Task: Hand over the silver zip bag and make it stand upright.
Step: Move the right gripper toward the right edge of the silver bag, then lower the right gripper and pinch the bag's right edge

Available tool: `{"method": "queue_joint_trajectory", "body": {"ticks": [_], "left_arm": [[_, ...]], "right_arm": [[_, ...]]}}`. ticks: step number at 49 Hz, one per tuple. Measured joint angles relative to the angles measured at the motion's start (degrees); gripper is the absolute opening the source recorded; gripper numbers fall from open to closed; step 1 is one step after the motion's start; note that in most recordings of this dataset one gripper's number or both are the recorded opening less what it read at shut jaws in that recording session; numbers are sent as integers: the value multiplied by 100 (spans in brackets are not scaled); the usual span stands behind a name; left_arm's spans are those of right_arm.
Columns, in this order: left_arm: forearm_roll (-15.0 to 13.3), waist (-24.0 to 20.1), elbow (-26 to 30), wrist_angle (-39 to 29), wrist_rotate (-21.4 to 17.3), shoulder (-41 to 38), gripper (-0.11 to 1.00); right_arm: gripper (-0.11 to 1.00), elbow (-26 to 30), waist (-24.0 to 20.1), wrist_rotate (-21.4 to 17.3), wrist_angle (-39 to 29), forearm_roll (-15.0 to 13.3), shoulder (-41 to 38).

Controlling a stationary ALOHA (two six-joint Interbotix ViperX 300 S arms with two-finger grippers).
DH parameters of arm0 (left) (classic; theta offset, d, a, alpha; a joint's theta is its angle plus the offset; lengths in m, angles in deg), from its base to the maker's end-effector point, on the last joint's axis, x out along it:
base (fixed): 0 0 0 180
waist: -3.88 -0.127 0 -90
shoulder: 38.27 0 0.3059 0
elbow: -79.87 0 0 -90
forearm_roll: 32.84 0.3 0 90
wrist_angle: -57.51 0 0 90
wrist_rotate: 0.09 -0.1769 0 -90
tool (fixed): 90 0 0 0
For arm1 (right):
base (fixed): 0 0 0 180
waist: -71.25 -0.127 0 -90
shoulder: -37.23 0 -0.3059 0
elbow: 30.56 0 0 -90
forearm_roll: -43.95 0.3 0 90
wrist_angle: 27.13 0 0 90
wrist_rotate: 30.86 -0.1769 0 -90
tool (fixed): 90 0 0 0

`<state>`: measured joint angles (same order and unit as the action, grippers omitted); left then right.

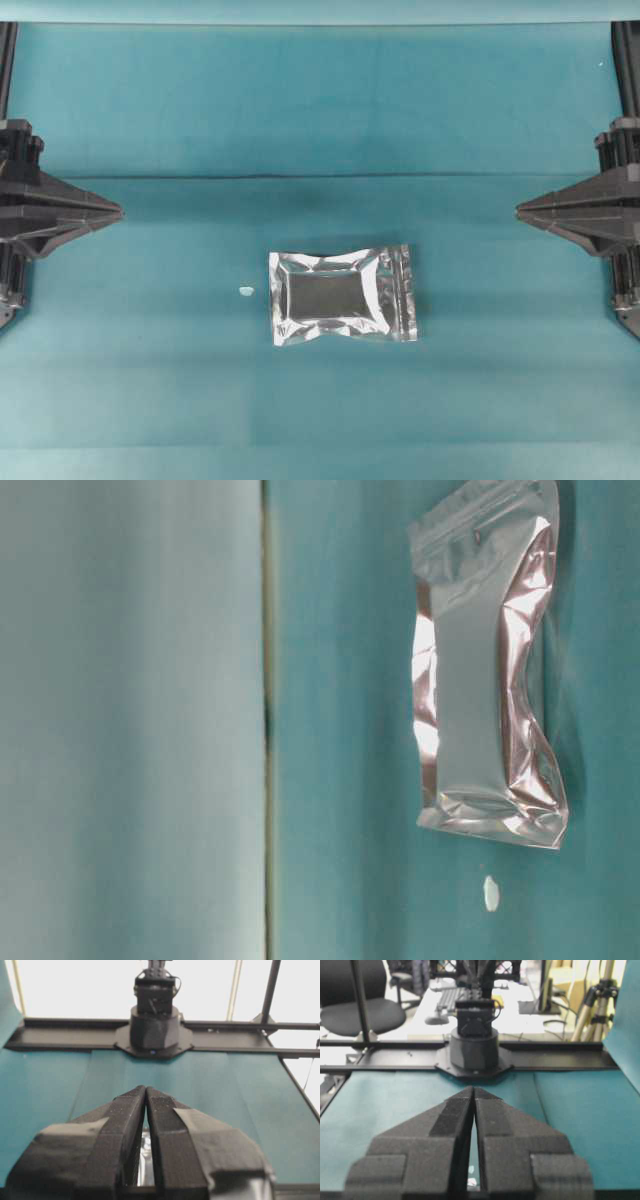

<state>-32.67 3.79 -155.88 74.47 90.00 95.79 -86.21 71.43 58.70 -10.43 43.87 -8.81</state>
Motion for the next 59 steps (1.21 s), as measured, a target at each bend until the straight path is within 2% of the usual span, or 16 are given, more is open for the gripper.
{"method": "queue_joint_trajectory", "body": {"ticks": [3, 8, 16, 26, 31, 36, 40, 44, 48, 51, 59], "left_arm": [[26, 53, 35, 0, 70, -70, 9], [62, 193, 176, -18, 132, -360, -1], [70, 211, 352, -9, 97, -721, -1], [70, 211, 483, -9, 105, -861, -1], [79, 211, 492, -18, 123, -844, -1], [79, 220, 492, -9, 132, -844, -1], [70, 220, 483, -18, 132, -835, -1], [70, 229, 483, -35, 114, -844, -1], [79, 229, 492, -53, 149, -853, -1], [70, 229, 492, -70, 123, -861, -1], [79, 229, 492, -123, 141, -861, -1]], "right_arm": [[9, 0, -26, -26, -9, 70, -18], [0, 0, -62, -431, -141, 668, -114], [0, 0, -79, -1705, -563, 1872, -325], [0, 0, -88, -3146, -1134, 2698, -747], [0, 0, -97, -3823, -1283, 2944, -1151], [0, 0, -97, -4368, -1301, 3023, -1670], [0, 0, -114, -4588, -1266, 3032, -2101], [1, 18, -149, -4649, -1195, 3076, -2540], [8, 53, -176, -4685, -1116, 3173, -2900], [19, 88, -202, -4711, -1046, 3226, -3173], [66, 158, -308, -4957, -659, 3270, -3709]]}}
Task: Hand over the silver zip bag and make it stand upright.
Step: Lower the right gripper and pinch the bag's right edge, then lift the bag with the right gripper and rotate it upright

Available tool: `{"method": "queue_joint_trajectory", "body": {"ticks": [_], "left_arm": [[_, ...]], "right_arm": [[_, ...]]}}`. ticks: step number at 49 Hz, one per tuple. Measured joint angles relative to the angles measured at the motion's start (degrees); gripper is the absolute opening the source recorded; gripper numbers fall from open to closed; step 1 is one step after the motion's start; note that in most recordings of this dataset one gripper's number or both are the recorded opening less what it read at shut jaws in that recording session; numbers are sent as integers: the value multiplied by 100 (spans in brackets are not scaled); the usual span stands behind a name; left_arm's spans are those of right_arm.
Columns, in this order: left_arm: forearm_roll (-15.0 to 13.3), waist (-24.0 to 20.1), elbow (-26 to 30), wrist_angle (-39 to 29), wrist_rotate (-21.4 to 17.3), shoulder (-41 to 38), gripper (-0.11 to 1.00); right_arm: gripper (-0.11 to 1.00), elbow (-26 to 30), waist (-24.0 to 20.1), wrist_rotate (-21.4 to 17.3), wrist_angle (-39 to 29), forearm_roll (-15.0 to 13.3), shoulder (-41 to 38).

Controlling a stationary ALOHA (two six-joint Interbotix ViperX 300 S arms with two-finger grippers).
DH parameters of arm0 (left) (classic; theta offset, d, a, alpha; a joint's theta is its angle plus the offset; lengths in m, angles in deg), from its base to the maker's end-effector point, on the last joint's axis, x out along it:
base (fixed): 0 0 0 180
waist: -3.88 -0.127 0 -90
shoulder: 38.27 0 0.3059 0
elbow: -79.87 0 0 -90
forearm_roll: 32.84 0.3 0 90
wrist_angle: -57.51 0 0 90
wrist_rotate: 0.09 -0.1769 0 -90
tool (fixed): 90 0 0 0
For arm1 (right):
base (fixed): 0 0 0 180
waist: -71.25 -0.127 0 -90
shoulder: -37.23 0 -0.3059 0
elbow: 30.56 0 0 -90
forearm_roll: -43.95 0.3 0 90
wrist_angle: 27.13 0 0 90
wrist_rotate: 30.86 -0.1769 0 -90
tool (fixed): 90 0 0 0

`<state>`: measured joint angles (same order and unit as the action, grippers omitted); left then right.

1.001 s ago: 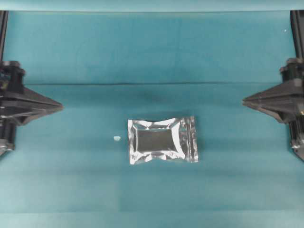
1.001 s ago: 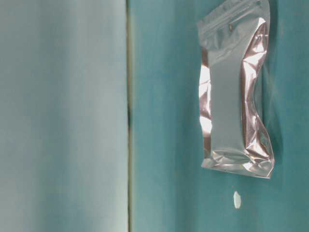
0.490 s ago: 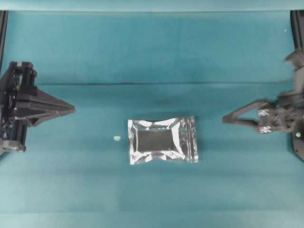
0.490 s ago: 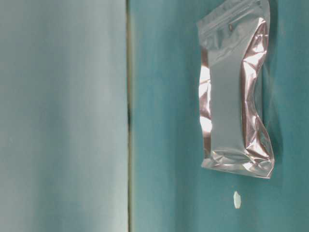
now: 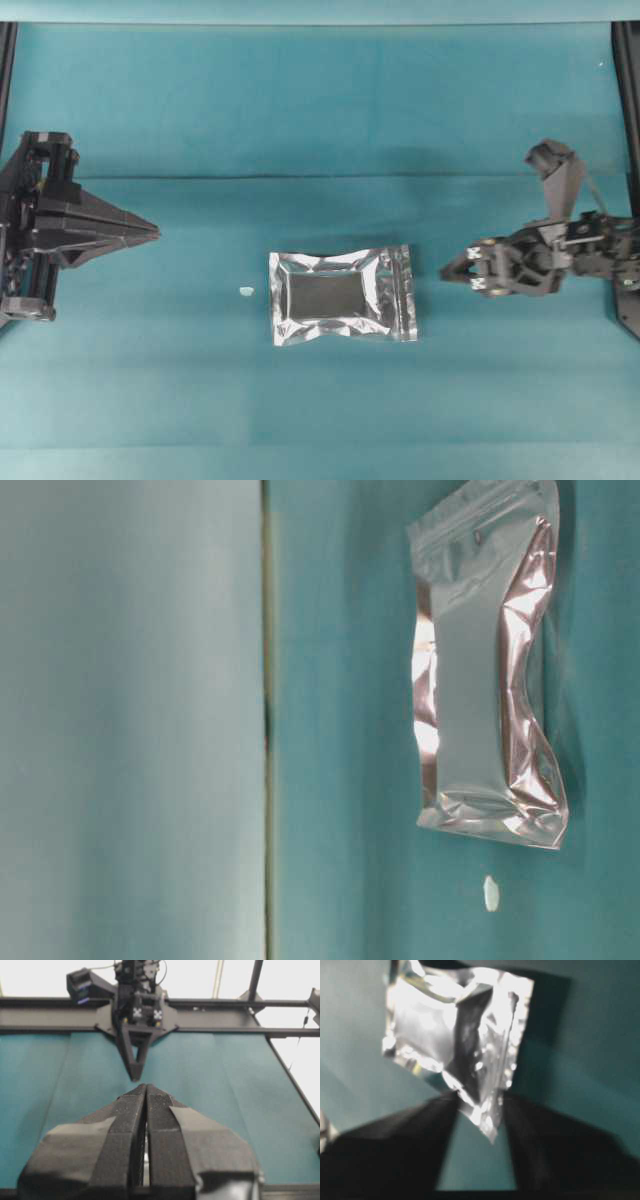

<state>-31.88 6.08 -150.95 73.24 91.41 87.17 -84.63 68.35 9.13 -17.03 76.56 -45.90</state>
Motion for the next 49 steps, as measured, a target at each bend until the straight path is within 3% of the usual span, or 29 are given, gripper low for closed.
{"method": "queue_joint_trajectory", "body": {"ticks": [4, 7, 24, 49], "left_arm": [[0, 9, -9, -79, -26, 0, -1], [-9, 9, 0, -141, 9, 0, -1], [0, 0, 0, -246, 0, -18, -1], [0, -26, 0, -246, -18, -62, -1]], "right_arm": [[86, 18, -62, -114, 149, -9, -176], [91, 18, -114, -158, 220, 0, -290], [89, 211, -281, -536, 1011, 0, -1230], [88, 905, -466, -589, 1459, 9, -2408]]}}
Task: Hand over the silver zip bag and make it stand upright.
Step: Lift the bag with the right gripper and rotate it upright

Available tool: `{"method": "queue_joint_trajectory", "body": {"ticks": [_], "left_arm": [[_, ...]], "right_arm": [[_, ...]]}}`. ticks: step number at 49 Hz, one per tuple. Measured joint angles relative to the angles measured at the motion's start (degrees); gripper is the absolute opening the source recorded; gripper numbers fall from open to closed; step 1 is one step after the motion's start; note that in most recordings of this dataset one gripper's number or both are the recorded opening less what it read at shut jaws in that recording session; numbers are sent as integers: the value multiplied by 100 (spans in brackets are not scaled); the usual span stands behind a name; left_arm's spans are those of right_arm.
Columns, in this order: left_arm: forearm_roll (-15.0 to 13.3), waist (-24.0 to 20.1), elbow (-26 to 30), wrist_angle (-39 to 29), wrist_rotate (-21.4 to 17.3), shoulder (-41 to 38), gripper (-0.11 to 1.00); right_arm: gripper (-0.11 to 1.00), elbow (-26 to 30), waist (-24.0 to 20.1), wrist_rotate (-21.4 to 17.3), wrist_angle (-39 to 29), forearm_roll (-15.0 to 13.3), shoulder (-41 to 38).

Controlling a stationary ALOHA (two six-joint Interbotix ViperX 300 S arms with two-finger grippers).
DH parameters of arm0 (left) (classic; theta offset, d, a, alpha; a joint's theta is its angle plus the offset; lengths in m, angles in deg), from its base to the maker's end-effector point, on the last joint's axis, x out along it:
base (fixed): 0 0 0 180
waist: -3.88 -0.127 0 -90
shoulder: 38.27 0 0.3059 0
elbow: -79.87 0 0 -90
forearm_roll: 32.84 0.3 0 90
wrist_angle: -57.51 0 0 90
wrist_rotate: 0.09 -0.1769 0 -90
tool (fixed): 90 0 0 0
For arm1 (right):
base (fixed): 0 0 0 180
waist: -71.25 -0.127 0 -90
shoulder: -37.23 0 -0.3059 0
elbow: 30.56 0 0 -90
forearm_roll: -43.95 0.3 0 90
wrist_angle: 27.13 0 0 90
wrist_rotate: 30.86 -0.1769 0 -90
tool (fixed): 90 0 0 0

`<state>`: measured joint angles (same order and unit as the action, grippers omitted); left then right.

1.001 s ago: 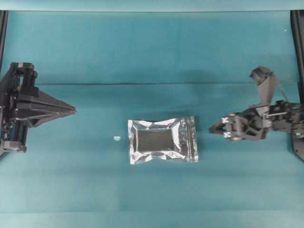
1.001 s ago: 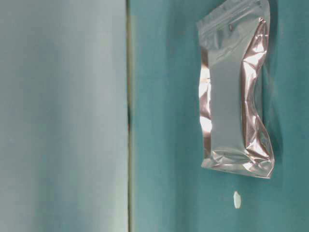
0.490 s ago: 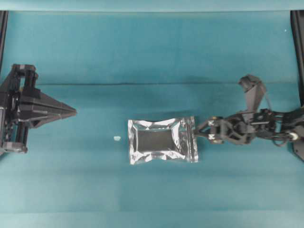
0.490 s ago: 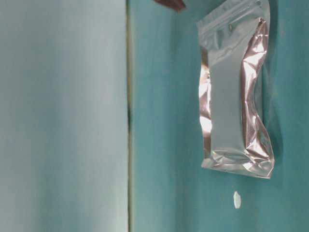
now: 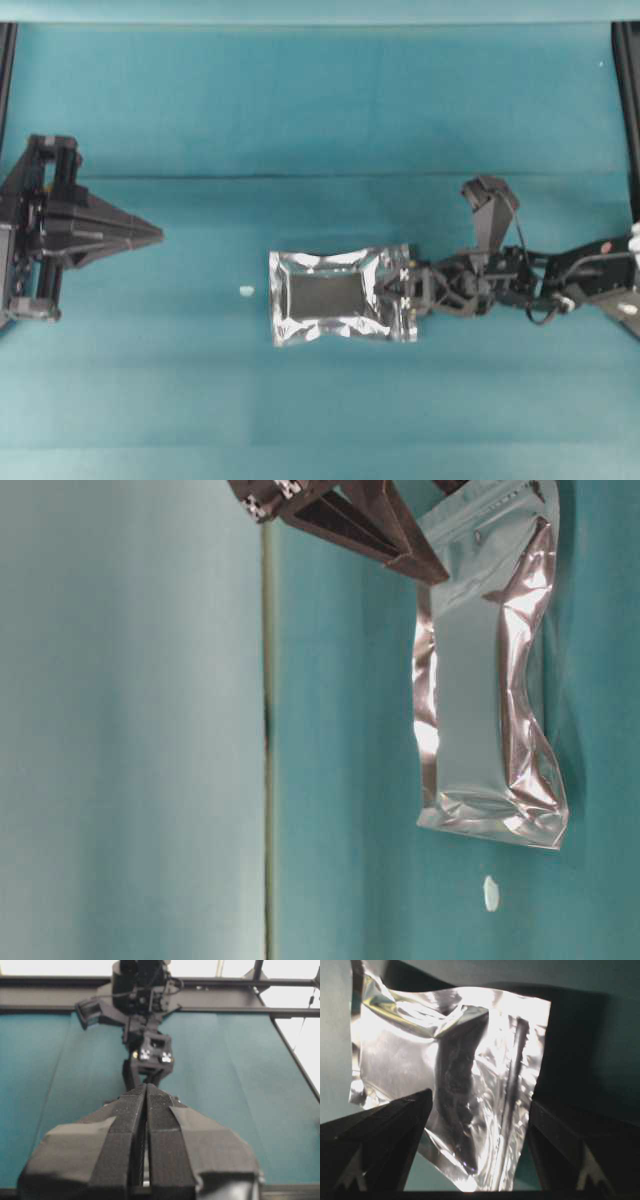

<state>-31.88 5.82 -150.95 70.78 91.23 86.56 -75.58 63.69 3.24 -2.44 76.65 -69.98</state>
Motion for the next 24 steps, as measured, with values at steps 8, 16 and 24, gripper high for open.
{"method": "queue_joint_trajectory", "body": {"ticks": [8, 16, 24], "left_arm": [[0, 0, 0, 0, 9, -9, -1], [0, 0, -9, 9, 18, -9, -1], [0, 0, -9, 0, 18, -9, -1]], "right_arm": [[85, 79, -9, 0, 26, -9, -88], [57, 105, 35, 9, -53, 0, -158], [15, 158, 62, 9, -88, 0, -229]]}}
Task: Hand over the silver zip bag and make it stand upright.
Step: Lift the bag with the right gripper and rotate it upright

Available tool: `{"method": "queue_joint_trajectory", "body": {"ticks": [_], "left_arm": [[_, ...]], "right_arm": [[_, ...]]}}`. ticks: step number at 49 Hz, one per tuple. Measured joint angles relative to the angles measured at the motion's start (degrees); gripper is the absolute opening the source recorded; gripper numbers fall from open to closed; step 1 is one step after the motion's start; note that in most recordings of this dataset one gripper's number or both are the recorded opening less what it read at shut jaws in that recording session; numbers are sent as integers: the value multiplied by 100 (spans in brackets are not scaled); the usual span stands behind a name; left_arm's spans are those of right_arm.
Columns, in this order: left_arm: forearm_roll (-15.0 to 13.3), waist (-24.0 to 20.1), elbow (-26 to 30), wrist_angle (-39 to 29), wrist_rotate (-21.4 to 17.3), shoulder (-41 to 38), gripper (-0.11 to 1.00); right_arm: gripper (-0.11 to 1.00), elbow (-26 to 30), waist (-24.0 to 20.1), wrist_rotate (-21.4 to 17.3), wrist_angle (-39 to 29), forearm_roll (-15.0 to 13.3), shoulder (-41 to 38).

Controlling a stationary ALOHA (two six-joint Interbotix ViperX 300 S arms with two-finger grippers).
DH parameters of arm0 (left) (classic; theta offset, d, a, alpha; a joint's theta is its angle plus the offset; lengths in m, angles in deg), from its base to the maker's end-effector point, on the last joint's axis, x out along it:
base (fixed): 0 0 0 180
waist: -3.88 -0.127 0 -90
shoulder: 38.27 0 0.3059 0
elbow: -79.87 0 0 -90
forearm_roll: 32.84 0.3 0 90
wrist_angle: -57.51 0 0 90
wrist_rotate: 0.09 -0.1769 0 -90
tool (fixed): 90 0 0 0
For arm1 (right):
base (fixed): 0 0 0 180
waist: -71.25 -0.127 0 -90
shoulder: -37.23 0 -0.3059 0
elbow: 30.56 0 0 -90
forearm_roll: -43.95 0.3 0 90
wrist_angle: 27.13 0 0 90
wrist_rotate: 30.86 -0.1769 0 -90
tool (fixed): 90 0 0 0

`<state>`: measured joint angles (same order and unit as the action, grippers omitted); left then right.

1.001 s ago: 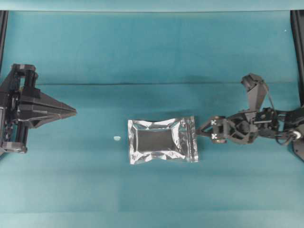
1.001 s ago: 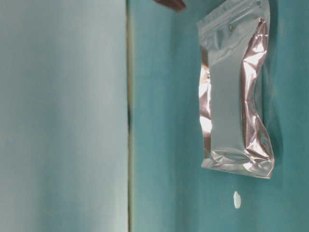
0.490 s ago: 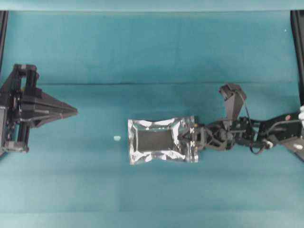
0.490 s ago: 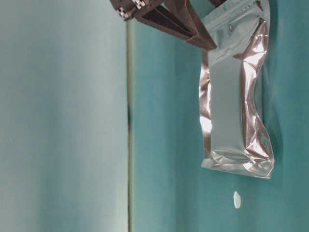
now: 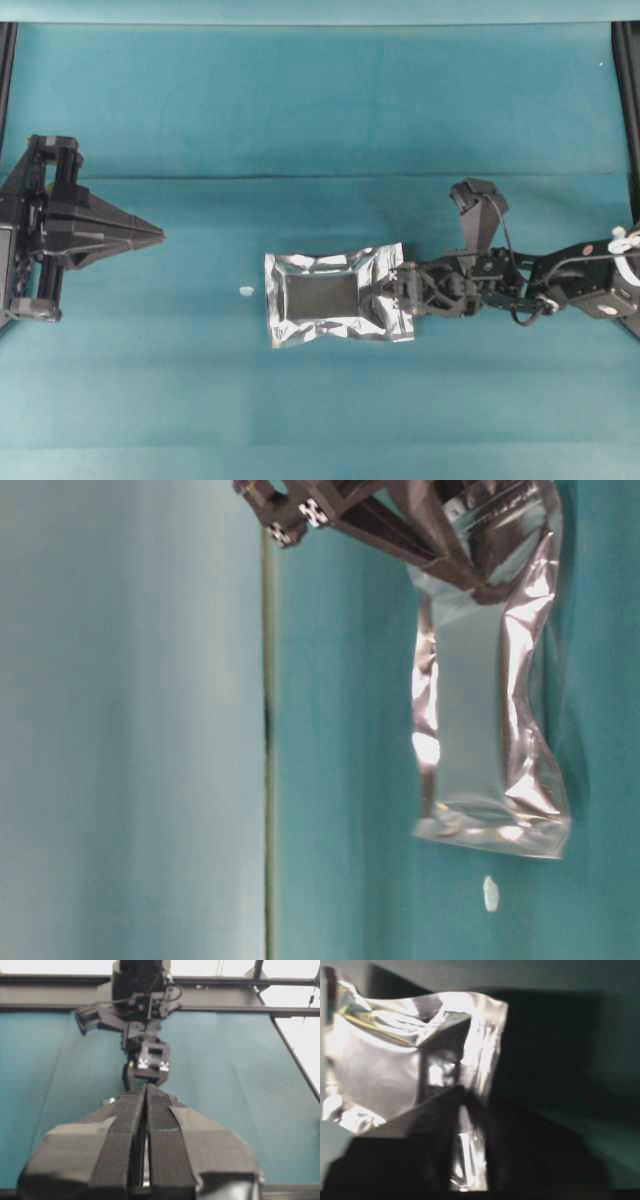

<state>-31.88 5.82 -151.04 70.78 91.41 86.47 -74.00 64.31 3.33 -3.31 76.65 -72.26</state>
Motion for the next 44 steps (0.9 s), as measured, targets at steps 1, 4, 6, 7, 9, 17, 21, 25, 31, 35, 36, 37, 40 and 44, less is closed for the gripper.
{"method": "queue_joint_trajectory", "body": {"ticks": [1, 4, 6, 7, 9, 17, 21, 25, 31, 35, 36, 37, 40, 44], "left_arm": [[0, 0, 0, 0, 0, 0, -1], [0, 0, 9, 0, 0, -9, -1], [0, 0, 0, 0, 9, 0, -1], [0, 9, 0, 0, 0, -9, -1], [-9, 0, 0, 0, 0, -9, -1], [0, 0, 9, 0, 0, -9, -1], [-9, 0, 0, 0, 0, 0, -1], [0, 0, 0, 0, 0, -9, -1], [-9, 0, 9, 0, 0, -9, -1], [-9, 0, 9, 0, 0, -9, -1], [0, 0, 0, 0, 0, -9, -1], [-9, 0, 9, 0, 0, -9, -1], [0, 0, 0, 0, 0, -9, -1], [-9, 0, 9, 0, 0, -9, -1]], "right_arm": [[11, 9, 0, 0, 0, 0, 18], [3, 9, 0, 9, 0, -9, 62], [2, 9, 0, 35, -9, -9, 105], [2, 9, 0, 62, -18, -9, 123], [2, 9, 0, 132, -26, -9, 167], [2, 9, 26, 545, -272, -18, 492], [2, 18, 79, 817, -536, -35, 694], [2, 123, 193, 1257, -1072, -105, 1002], [2, 378, 404, 1890, -2021, -220, 1424], [2, 624, 580, 2408, -2821, -308, 1670], [2, 694, 624, 2522, -3015, -334, 1731], [2, 765, 668, 2637, -3190, -360, 1775], [2, 984, 809, 2979, -3709, -466, 1916], [2, 1318, 976, 3401, -4403, -624, 2048]]}}
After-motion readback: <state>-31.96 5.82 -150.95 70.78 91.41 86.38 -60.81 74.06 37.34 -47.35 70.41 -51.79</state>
